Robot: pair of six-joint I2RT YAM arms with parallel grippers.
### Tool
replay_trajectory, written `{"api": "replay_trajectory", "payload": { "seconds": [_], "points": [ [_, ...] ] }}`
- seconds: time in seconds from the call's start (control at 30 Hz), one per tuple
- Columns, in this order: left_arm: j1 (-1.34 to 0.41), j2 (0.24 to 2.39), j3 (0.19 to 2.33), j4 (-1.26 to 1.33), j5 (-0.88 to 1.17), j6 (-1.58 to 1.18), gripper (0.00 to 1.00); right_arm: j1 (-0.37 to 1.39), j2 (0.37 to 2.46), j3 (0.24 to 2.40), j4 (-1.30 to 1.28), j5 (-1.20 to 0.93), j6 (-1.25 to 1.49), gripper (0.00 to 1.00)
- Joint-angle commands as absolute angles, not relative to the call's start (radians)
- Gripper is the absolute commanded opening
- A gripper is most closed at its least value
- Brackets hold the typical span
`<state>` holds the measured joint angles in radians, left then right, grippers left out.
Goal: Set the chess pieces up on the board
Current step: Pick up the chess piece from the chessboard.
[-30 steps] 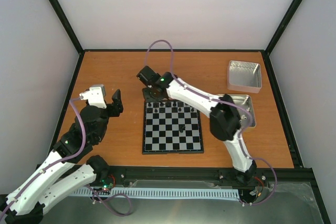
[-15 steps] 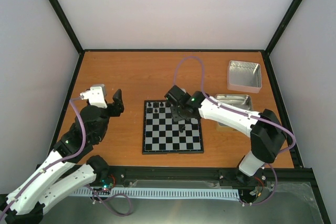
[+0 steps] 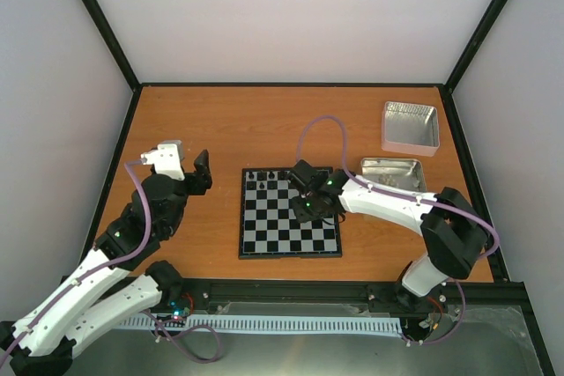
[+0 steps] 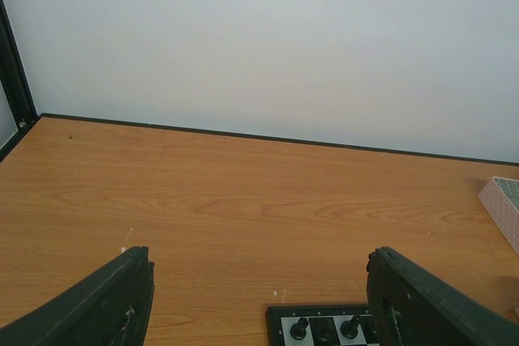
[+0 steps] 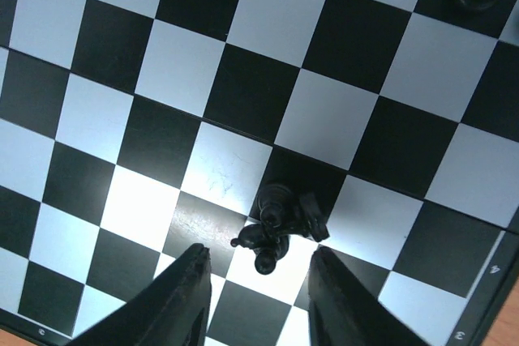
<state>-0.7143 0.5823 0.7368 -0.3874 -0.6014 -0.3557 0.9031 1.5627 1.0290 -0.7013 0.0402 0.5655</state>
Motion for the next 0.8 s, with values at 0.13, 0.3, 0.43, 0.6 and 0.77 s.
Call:
{"api": "replay_trajectory", "payload": {
  "seconds": [0.13, 0.3, 0.43, 0.6, 0.77],
  "points": [
    [-0.710, 0.586, 0.736, -0.357, -0.601, -0.372, 0.73, 0.913, 1.593, 1.019, -0.690, 0.022, 0.586, 0.22],
    [-0.710, 0.589, 0.735, -0.351, -0.598, -0.370, 0.73, 0.914, 1.620, 1.020, -0.693, 0.017, 0.577, 0.21],
    [-0.710, 0.587, 0.737, -0.355, -0.600, -0.368, 0.73, 0.914, 1.640, 1.023, -0.694, 0.025, 0.576, 0.20],
    [-0.710, 0.577, 0.736, -0.357, -0.606, -0.369, 0.73, 0.914, 1.649, 1.023, -0.696, 0.022, 0.575, 0.09],
    [-0.710, 0.574, 0.735, -0.356, -0.606, -0.371, 0.73, 0.914, 1.621, 1.025, -0.700, 0.026, 0.577, 0.03]
  ]
}}
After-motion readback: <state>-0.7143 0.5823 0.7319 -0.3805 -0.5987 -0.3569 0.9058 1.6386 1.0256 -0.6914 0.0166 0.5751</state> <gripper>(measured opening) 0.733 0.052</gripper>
